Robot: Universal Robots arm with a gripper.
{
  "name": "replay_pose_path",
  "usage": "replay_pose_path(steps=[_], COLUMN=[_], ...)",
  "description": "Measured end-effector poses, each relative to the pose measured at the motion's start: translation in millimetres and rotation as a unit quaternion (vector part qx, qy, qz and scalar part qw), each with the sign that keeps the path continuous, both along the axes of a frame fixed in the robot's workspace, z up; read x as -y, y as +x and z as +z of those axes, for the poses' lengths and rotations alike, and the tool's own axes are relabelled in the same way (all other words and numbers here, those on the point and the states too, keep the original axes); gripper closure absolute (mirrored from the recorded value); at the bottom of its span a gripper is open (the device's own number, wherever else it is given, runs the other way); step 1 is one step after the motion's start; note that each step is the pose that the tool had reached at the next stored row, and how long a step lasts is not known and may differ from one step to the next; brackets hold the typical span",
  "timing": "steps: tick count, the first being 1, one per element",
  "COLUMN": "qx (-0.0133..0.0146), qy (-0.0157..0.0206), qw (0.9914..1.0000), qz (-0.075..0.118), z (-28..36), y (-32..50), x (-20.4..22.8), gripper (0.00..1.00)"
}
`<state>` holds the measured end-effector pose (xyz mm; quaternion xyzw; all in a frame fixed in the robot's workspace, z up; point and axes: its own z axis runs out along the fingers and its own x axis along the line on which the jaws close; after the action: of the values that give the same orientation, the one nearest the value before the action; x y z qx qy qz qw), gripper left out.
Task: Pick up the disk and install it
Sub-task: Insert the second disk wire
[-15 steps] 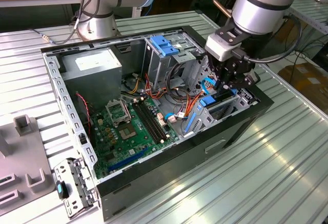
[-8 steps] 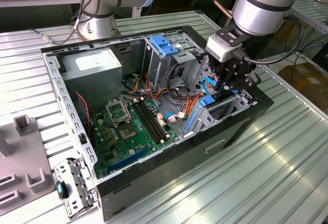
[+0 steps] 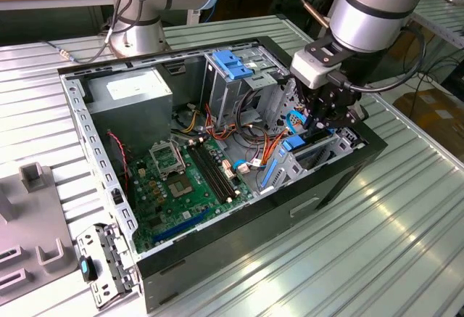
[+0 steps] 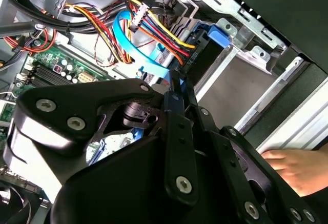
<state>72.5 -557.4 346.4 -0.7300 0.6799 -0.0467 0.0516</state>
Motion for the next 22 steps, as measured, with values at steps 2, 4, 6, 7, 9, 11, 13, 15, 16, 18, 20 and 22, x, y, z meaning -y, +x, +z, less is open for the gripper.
replay_pose_path(steps=[2,4,6,7,9,11,13,15,16,18,20,22], qx=[0.0,0.0,0.0,0.0,0.0001,0.0,0.0,0.0,0.0,0.0,0.0,0.0], qy=[-0.0002,-0.0002,-0.0001,0.0,0.0003,0.0011,0.004,0.0136,0.0143,0.0144,0.0146,0.0155], qw=[1.0,1.0,1.0,1.0,1.0,1.0,0.99998,0.9999,0.99989,0.99988,0.99988,0.99987], qz=[0.0,-0.001,-0.001,-0.001,-0.002,-0.003,-0.004,-0.005,-0.005,-0.005,-0.005,-0.005], z=[-0.8,-1.6,-2.6,-2.5,-0.7,0.4,0.6,0.5,0.3,0.1,-0.2,-0.8], y=[0.0,0.0,0.0,0.0,0.0,0.0,-0.1,0.1,0.0,0.1,0.2,0.4], x=[0.0,0.0,0.0,0.0,0.0,0.0,0.0,0.6,1.2,2.2,3.3,4.2], gripper=[0.84,0.84,0.84,0.84,0.84,0.84,0.84,0.84,0.84,0.84,0.84,0.84])
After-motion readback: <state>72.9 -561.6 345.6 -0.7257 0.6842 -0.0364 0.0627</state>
